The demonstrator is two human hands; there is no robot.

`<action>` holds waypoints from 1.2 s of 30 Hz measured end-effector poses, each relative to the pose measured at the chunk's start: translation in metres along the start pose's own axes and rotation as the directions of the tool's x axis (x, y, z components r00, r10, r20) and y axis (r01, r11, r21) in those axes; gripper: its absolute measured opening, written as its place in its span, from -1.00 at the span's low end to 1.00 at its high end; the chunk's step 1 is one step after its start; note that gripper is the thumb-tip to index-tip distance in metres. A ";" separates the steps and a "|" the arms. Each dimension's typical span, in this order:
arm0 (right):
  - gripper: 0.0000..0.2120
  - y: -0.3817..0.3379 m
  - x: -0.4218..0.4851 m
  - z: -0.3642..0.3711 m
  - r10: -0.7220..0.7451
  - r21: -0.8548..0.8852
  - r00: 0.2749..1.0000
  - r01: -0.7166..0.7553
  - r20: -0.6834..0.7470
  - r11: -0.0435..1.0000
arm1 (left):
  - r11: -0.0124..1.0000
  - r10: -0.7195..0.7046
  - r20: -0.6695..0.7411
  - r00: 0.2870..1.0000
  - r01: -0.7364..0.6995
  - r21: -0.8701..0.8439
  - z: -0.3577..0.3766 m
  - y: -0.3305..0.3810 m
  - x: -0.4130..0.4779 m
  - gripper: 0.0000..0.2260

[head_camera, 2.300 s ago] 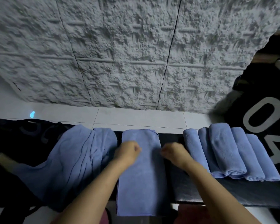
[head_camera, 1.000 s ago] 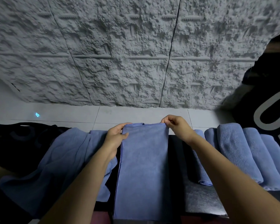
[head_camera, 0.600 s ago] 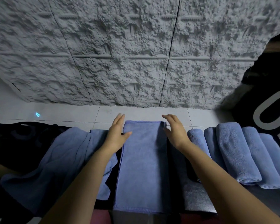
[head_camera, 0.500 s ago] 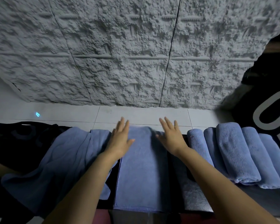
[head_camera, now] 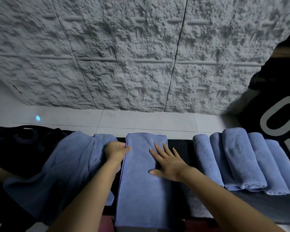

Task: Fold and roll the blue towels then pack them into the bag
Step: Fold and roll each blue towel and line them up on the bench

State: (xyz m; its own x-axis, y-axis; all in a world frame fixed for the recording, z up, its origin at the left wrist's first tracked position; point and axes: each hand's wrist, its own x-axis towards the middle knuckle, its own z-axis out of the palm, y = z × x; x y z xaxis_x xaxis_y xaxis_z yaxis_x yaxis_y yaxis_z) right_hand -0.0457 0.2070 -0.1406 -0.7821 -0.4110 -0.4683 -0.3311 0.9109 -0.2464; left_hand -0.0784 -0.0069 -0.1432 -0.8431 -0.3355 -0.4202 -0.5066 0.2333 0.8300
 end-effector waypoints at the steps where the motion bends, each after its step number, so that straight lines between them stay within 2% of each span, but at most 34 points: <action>1: -0.22 0.001 -0.001 -0.001 -0.004 0.008 1.000 0.005 -0.014 1.000 | 1.000 0.014 -0.033 0.999 -0.014 0.016 0.000 0.002 0.000 -0.86; 4: -0.27 0.000 -0.002 -0.005 -0.003 0.046 0.998 0.006 -0.065 0.999 | 0.981 0.120 -0.124 0.985 -0.099 0.165 0.000 0.006 -0.002 -0.91; 7: -0.38 0.000 -0.001 -0.008 0.001 0.142 0.991 0.018 -0.132 0.990 | 0.954 0.180 -0.110 0.978 -0.147 0.260 0.002 0.008 -0.006 -0.85; 9: -0.55 0.001 0.000 -0.011 0.046 0.272 0.962 0.031 -0.269 0.962 | 0.909 0.327 -0.073 0.942 -0.293 0.296 0.008 0.011 -0.012 -0.87; 10: -0.67 0.001 0.001 -0.015 0.136 0.380 0.930 0.004 -0.342 0.925 | 0.861 0.439 -0.037 0.898 -0.408 0.305 0.013 0.013 -0.017 -0.89; 11: -0.74 0.001 0.000 -0.022 0.264 0.535 0.889 -0.025 -0.375 0.844 | 0.793 0.546 0.030 0.837 -0.527 0.306 0.021 0.017 -0.024 -0.91; 12: -0.74 0.000 -0.001 -0.031 0.389 0.695 0.853 -0.043 -0.349 0.718 | 0.716 0.627 0.128 0.769 -0.633 0.296 0.030 0.019 -0.032 -0.93; 13: -0.70 0.002 -0.001 -0.039 0.482 0.819 0.826 -0.044 -0.292 0.572 | 0.656 0.662 0.241 0.710 -0.704 0.272 0.040 0.020 -0.042 -0.95; 14: -0.67 0.006 -0.002 -0.044 0.535 0.874 0.808 -0.055 -0.245 0.483 | 0.628 0.654 0.359 0.665 -0.743 0.232 0.050 0.020 -0.053 -0.97; 15: -0.66 0.011 -0.004 -0.048 0.553 0.856 0.798 -0.097 -0.238 0.508 | 0.624 0.621 0.470 0.627 -0.759 0.188 0.059 0.018 -0.064 -0.98; 17: -0.61 0.025 -0.008 -0.048 0.520 0.656 0.805 -0.232 -0.286 0.718 | 0.650 0.509 0.666 0.545 -0.751 0.117 0.071 0.009 -0.079 -0.96; 19: -0.65 0.033 -0.014 -0.045 0.490 0.425 0.833 -0.359 -0.256 0.831 | 0.676 0.406 0.765 0.499 -0.727 0.116 0.076 0.004 -0.085 -0.93; 20: -0.70 0.034 -0.016 -0.043 0.487 0.328 0.841 -0.403 -0.234 0.854 | 0.695 0.394 0.759 0.518 -0.709 0.122 0.075 0.004 -0.084 -0.91; 22: -0.74 0.033 -0.016 -0.041 0.461 0.145 0.854 -0.438 -0.239 0.887 | 0.738 0.444 0.630 0.637 -0.658 0.146 0.069 0.009 -0.072 -0.90; 23: -0.70 0.031 -0.015 -0.042 0.417 0.082 0.862 -0.411 -0.290 0.908 | 0.733 0.498 0.523 0.692 -0.658 0.172 0.064 0.013 -0.063 -0.91; 24: -0.64 0.031 -0.012 -0.041 0.345 0.043 0.870 -0.354 -0.352 0.934 | 0.700 0.558 0.426 0.712 -0.680 0.218 0.057 0.016 -0.054 -0.92; 25: -0.58 0.030 -0.010 -0.041 0.249 0.020 0.885 -0.263 -0.394 0.965 | 0.644 0.602 0.381 0.701 -0.709 0.286 0.050 0.018 -0.045 -0.91; 26: -0.54 0.028 -0.008 -0.039 0.131 -0.014 0.913 -0.148 -0.386 0.989 | 0.583 0.597 0.411 0.689 -0.724 0.368 0.043 0.018 -0.038 -0.84; 27: -0.49 0.024 -0.006 -0.036 0.010 -0.063 0.944 -0.032 -0.330 0.998 | 0.523 0.532 0.487 0.693 -0.721 0.454 0.037 0.016 -0.032 -0.74; 28: -0.42 0.020 -0.005 -0.032 -0.083 -0.109 0.963 0.056 -0.256 0.992 | 0.466 0.429 0.559 0.710 -0.704 0.536 0.032 0.011 -0.028 -0.63; 29: -0.37 0.017 -0.004 -0.027 -0.115 -0.157 0.976 0.086 -0.184 0.984 | 0.406 0.332 0.603 0.725 -0.687 0.603 0.028 0.006 -0.026 -0.54; 31: -0.41 0.021 -0.001 -0.021 -0.001 -0.232 0.991 -0.032 -0.137 0.972 | 0.331 0.238 0.642 0.729 -0.682 0.652 0.023 -0.001 -0.024 -0.44; 33: -0.36 0.025 0.003 -0.025 0.128 -0.187 0.966 -0.171 -0.223 0.967 | 0.338 0.218 0.649 0.729 -0.680 0.651 0.023 -0.002 -0.024 -0.42; 35: -0.39 0.026 0.004 -0.034 0.241 0.004 0.909 -0.255 -0.341 0.967 | 0.360 0.206 0.645 0.736 -0.670 0.649 0.024 0.001 -0.025 -0.43; 36: -0.44 0.028 0.003 -0.038 0.328 0.155 0.879 -0.292 -0.346 0.944 | 0.372 0.211 0.642 0.737 -0.668 0.644 0.024 0.001 -0.025 -0.44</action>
State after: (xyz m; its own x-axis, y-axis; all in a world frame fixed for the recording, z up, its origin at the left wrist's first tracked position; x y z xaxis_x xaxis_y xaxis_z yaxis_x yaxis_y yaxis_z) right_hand -0.0776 0.2328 -0.1168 -0.9788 -0.0492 -0.1989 -0.0028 0.9739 -0.2271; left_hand -0.0622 0.0241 -0.1404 -0.8442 0.3881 -0.3698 0.2586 0.8991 0.3532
